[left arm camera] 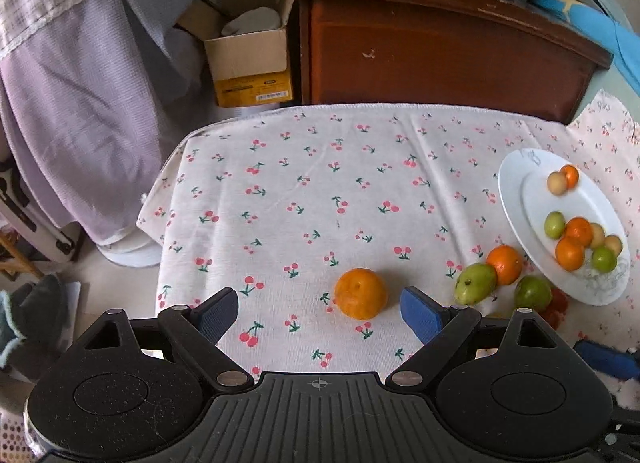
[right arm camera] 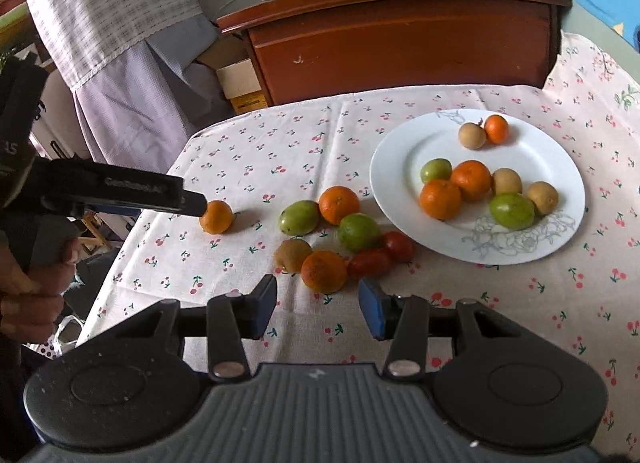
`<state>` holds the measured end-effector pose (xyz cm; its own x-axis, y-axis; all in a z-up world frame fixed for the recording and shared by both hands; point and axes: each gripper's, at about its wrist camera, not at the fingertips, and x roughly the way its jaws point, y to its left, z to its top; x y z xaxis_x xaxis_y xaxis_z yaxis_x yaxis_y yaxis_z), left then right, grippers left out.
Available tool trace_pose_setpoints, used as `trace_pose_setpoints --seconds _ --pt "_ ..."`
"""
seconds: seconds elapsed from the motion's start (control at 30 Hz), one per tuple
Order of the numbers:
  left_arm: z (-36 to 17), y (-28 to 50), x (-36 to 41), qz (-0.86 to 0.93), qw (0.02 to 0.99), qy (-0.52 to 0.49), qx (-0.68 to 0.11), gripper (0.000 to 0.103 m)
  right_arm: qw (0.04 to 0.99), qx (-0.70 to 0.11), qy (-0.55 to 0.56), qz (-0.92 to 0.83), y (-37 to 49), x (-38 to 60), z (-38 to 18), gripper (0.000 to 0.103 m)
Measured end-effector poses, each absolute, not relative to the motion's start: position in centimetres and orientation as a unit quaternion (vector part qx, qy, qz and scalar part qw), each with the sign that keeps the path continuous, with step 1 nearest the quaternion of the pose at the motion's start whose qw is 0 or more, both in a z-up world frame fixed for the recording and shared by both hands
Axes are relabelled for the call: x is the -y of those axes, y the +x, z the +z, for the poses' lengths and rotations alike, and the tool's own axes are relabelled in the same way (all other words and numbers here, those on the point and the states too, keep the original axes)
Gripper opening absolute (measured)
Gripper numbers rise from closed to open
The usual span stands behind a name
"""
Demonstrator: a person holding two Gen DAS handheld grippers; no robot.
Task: Organize fruits
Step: 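Withdraw both open grippers from the plate toward the fruit pile, then grasp a mandarin with the left gripper while the right gripper grasps another mandarin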
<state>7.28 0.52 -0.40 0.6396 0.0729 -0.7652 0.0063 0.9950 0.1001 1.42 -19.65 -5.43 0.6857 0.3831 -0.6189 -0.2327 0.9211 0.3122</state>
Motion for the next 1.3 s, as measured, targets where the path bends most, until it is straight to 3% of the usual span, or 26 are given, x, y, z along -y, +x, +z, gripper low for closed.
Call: trace_pose_setpoints --seconds 0.47,0.73,0.9,1.03,1.13,1.3 --pt "-2.2 8.6 0.1 0.019 0.904 0.054 -0.425 0.086 0.908 -0.372 0.111 0.156 3.0 19.0 -6.7 0.045" --pt "-3.1 8.8 0.5 0.016 0.9 0.059 -0.432 0.066 0.906 -0.378 0.117 0.147 3.8 18.7 -7.3 0.038" --pt "-3.3 9.0 0.7 0.011 0.899 0.059 -0.433 0.064 0.906 -0.377 0.125 0.148 4.2 18.5 -7.6 0.037" --pt "-3.4 9.0 0.8 0.0 0.902 0.062 -0.428 0.049 0.907 -0.375 0.121 0.148 4.3 18.3 -7.7 0.033" --pt "-3.3 8.9 1.0 -0.017 0.902 0.057 -0.427 0.032 0.906 -0.376 0.129 0.146 4.4 18.6 -7.7 0.031" --pt "-3.4 8.6 1.2 -0.022 0.905 0.054 -0.422 0.031 0.904 -0.379 0.13 0.151 4.2 18.7 -7.6 0.031"
